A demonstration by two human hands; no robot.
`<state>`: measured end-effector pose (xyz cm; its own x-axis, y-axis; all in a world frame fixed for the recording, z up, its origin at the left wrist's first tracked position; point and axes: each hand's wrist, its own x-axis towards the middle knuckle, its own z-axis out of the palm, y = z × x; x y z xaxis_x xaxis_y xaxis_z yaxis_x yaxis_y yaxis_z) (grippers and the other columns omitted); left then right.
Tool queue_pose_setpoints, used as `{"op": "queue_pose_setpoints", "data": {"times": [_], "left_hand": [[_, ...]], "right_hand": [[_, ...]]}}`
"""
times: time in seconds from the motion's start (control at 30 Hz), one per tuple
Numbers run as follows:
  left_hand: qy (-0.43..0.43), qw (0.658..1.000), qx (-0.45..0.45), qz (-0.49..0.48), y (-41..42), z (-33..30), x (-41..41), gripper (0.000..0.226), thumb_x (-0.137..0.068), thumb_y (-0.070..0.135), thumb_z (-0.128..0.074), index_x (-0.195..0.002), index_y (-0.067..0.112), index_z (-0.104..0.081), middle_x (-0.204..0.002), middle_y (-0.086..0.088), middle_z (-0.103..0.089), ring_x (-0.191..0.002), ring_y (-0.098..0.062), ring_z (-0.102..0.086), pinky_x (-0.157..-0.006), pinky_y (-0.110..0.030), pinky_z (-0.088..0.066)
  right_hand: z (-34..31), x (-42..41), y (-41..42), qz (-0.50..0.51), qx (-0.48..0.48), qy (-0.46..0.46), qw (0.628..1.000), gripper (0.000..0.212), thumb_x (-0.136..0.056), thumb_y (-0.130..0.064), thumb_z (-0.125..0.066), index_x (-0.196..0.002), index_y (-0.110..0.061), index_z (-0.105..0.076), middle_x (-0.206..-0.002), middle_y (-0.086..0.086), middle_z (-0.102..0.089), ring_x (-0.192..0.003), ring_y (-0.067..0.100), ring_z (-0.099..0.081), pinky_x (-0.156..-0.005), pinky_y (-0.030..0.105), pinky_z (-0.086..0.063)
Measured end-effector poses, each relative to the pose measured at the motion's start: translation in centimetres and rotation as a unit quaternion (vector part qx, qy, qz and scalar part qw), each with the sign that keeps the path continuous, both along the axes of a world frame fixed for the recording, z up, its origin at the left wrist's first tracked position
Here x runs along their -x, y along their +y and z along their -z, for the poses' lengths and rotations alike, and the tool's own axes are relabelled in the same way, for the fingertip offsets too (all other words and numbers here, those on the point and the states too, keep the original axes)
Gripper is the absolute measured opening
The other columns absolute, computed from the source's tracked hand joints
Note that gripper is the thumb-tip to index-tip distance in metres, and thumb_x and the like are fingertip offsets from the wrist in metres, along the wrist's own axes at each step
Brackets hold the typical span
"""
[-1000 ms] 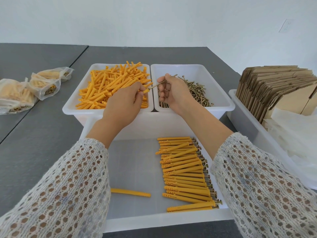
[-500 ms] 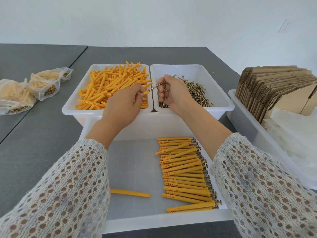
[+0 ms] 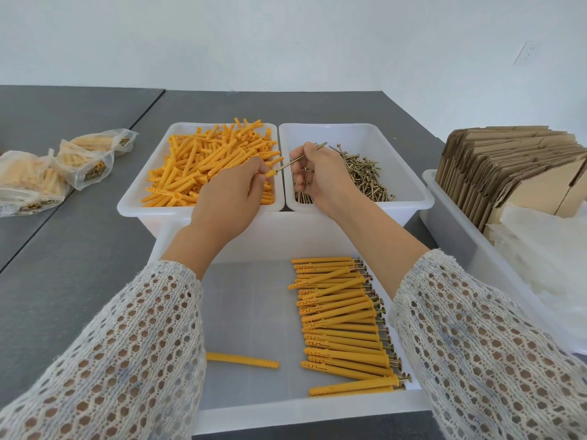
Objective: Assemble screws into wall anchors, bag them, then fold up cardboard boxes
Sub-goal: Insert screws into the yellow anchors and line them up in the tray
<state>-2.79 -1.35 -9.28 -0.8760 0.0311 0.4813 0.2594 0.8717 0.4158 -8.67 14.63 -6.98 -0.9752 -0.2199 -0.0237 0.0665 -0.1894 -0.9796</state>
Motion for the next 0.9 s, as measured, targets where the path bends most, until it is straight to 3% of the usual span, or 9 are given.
{"op": "queue_pose_setpoints", "data": {"times": [0.33, 0.57, 0.7, 0.9], "left_hand": [[-0.002, 1.0, -0.018, -0.011, -0.03, -0.02, -0.01, 0.021, -0.105, 0.021, -0.036, -0.109, 0.023, -0.057, -0.08, 0.001, -0.065, -0.07, -0.021, -0.056, -0.059, -0.04, -0.045], [0.013, 0.999, -0.01, -0.029, -0.13, 0.29, 0.27, 0.018, -0.105, 0.024, -0.039, -0.106, 0.023, -0.057, -0.062, 0.01, -0.048, -0.056, -0.008, -0.042, -0.05, -0.029, -0.023], [0.019, 1.0, 0.002, -0.021, -0.12, 0.3, 0.27, 0.016, -0.105, 0.027, -0.04, -0.104, 0.024, -0.056, -0.062, 0.009, -0.047, -0.056, -0.007, -0.042, -0.05, -0.028, -0.022], [0.03, 0.999, 0.012, -0.017, -0.06, 0.49, 0.38, 0.018, -0.105, 0.03, -0.04, -0.106, 0.025, -0.057, -0.064, 0.008, -0.052, -0.056, -0.009, -0.044, -0.05, -0.028, -0.025]], "right_hand": [[0.01, 0.1, 0.23, -0.027, -0.023, 0.018, 0.999, 0.038, -0.107, -0.021, -0.033, -0.085, -0.01, -0.062, -0.071, 0.005, -0.059, -0.048, 0.013, -0.048, -0.051, 0.025, -0.036], [-0.07, -0.06, 0.25, -0.048, -0.047, 0.038, 0.997, 0.033, -0.107, -0.019, -0.038, -0.09, -0.008, -0.064, -0.073, 0.005, -0.062, -0.049, 0.015, -0.048, -0.05, 0.023, -0.037], [0.07, -0.26, 0.0, -0.065, -0.125, 0.095, 0.985, 0.024, -0.103, -0.013, -0.045, -0.094, -0.006, -0.066, -0.075, 0.003, -0.064, -0.051, 0.015, -0.05, -0.052, 0.022, -0.037], [0.3, -0.41, -0.41, -0.053, -0.182, 0.128, 0.974, 0.039, -0.106, -0.02, -0.038, -0.071, -0.012, -0.052, -0.065, 0.002, -0.052, -0.046, 0.011, -0.049, -0.048, 0.023, -0.035]]}}
